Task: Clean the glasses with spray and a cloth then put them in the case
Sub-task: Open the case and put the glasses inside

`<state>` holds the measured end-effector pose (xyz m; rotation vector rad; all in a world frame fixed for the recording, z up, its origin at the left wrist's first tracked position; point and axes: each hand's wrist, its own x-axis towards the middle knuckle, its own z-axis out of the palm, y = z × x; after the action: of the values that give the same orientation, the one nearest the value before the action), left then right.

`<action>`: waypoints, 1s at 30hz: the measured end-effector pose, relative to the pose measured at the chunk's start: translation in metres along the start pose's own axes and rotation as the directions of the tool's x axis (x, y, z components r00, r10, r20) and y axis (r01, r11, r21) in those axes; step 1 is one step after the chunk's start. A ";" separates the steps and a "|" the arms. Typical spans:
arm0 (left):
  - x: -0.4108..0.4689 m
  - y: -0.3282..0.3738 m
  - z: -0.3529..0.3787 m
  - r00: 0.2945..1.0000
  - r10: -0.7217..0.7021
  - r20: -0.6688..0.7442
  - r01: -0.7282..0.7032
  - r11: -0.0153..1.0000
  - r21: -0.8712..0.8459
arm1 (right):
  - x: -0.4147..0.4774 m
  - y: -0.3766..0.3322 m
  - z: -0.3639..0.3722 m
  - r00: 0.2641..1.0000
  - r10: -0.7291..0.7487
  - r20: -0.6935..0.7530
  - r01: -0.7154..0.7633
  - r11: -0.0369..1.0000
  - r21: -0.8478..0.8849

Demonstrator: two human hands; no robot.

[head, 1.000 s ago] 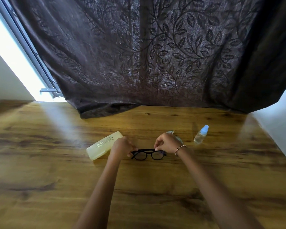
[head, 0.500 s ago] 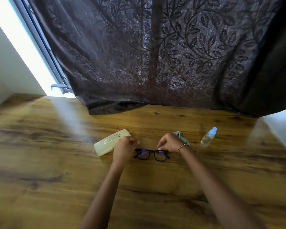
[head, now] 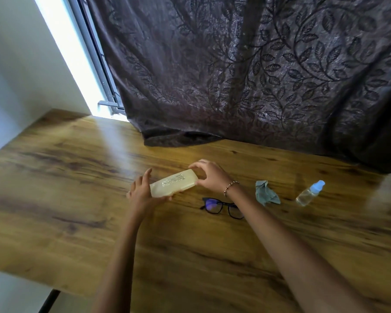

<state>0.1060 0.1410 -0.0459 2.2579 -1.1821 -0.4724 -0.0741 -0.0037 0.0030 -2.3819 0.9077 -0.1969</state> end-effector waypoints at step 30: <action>0.028 0.077 0.057 0.950 0.240 0.197 -0.163 0.925 -0.342 | -0.043 0.092 -0.061 0.966 0.254 -0.039 -0.232 0.928 0.293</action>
<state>0.0420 0.0641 -0.0457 1.8141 -1.3307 -0.8060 -0.1791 -0.0593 0.0035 -1.9873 1.1200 -0.3022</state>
